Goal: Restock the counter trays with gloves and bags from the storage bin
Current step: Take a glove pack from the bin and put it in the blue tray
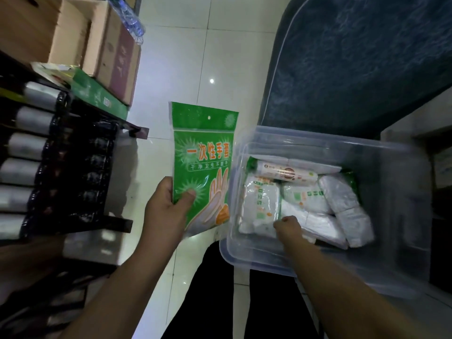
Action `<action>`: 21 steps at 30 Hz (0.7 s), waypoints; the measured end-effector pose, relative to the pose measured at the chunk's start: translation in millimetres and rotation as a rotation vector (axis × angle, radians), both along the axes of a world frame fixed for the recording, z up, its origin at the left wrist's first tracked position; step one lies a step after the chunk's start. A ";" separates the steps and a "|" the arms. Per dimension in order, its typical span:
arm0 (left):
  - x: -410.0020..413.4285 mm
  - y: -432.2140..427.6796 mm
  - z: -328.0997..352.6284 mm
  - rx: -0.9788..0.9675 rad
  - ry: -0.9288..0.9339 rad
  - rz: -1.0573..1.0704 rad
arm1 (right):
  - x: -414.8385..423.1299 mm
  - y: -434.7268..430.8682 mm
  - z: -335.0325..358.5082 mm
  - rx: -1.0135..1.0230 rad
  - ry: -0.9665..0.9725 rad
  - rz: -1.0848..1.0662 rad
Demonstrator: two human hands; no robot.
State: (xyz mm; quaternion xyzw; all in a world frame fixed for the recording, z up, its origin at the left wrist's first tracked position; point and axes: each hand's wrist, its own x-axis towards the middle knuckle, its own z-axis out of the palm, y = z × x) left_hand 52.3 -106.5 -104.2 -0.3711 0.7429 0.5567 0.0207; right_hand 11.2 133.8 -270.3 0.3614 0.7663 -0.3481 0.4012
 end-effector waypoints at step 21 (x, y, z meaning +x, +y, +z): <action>-11.9 5.8 55.9 0.037 0.040 -0.245 | 13.2 -11.7 187.3 -0.005 0.686 0.112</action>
